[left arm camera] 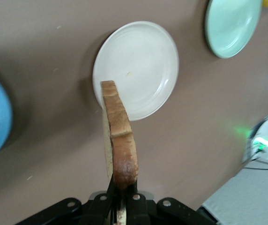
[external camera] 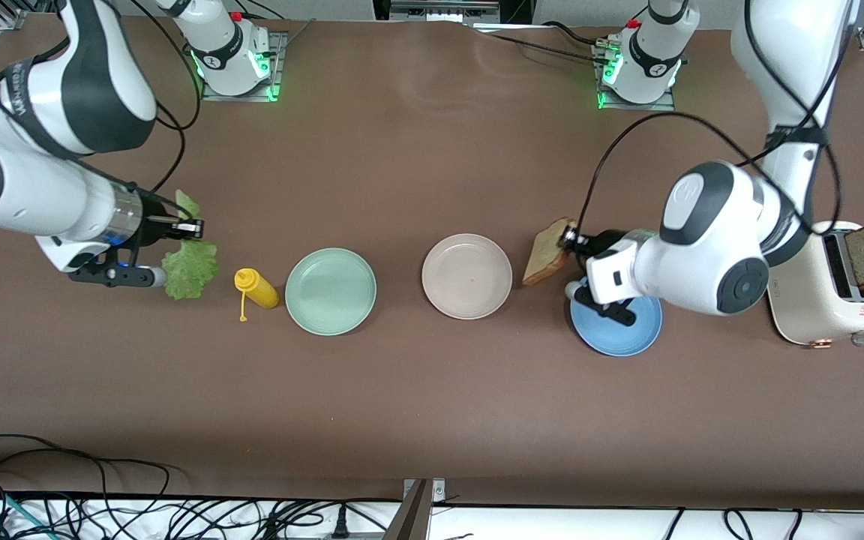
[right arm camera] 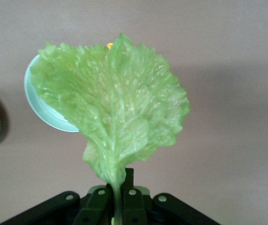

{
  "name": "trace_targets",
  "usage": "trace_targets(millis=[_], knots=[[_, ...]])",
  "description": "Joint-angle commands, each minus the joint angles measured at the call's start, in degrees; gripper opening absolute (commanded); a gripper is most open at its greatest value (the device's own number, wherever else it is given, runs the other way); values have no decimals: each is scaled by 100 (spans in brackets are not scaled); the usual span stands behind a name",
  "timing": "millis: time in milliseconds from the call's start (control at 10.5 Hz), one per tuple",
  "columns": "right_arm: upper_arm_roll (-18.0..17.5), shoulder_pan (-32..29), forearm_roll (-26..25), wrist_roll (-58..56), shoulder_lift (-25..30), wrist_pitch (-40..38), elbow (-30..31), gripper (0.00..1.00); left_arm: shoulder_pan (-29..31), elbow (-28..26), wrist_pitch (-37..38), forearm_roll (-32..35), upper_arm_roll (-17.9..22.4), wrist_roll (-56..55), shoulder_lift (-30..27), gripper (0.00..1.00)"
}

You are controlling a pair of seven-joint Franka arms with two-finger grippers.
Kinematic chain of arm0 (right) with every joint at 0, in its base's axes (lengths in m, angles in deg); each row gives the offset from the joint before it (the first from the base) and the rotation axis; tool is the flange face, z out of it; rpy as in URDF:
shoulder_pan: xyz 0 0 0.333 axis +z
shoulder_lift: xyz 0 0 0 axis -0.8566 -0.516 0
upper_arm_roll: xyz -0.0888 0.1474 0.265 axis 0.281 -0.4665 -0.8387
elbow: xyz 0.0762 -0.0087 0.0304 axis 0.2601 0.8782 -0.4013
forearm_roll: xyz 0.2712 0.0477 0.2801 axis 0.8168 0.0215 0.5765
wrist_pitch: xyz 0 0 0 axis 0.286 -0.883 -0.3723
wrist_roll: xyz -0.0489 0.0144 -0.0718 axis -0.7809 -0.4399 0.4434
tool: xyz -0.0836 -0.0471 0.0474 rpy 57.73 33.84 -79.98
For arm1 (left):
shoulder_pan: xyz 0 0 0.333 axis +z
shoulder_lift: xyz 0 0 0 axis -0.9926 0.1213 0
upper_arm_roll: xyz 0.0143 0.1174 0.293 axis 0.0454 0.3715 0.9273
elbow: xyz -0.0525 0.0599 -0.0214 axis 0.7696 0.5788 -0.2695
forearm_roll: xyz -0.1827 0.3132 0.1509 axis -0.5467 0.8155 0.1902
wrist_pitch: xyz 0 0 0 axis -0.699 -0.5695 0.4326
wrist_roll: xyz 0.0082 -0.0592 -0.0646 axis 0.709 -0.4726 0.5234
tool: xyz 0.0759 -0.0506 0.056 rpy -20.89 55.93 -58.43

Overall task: Make sandwich on beige plate with both arms
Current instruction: 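Lower the toast onto the beige plate and open the left gripper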

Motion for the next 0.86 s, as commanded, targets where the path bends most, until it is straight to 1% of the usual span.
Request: trace_targets(millis=[0, 191, 286, 572, 763], knots=[[-253, -44, 60, 368, -25, -63, -143, 0, -66, 298, -236, -958, 59, 128, 493, 0], [-394, 43, 52, 771, -77, 112, -143, 0, -75, 280, -491, -1792, 59, 618, 879, 0], [-386, 217, 26, 991, -112, 261, -134, 0, -75, 280, -622, -2153, 59, 995, 1116, 0], [-386, 464, -27, 1361, -288, 491, -125, 0, -75, 245, -756, -2673, 59, 1945, 1627, 0], [-386, 675, -141, 1729, -420, 675, -116, 0, -75, 184, -756, -2754, 68, 2577, 1812, 0]])
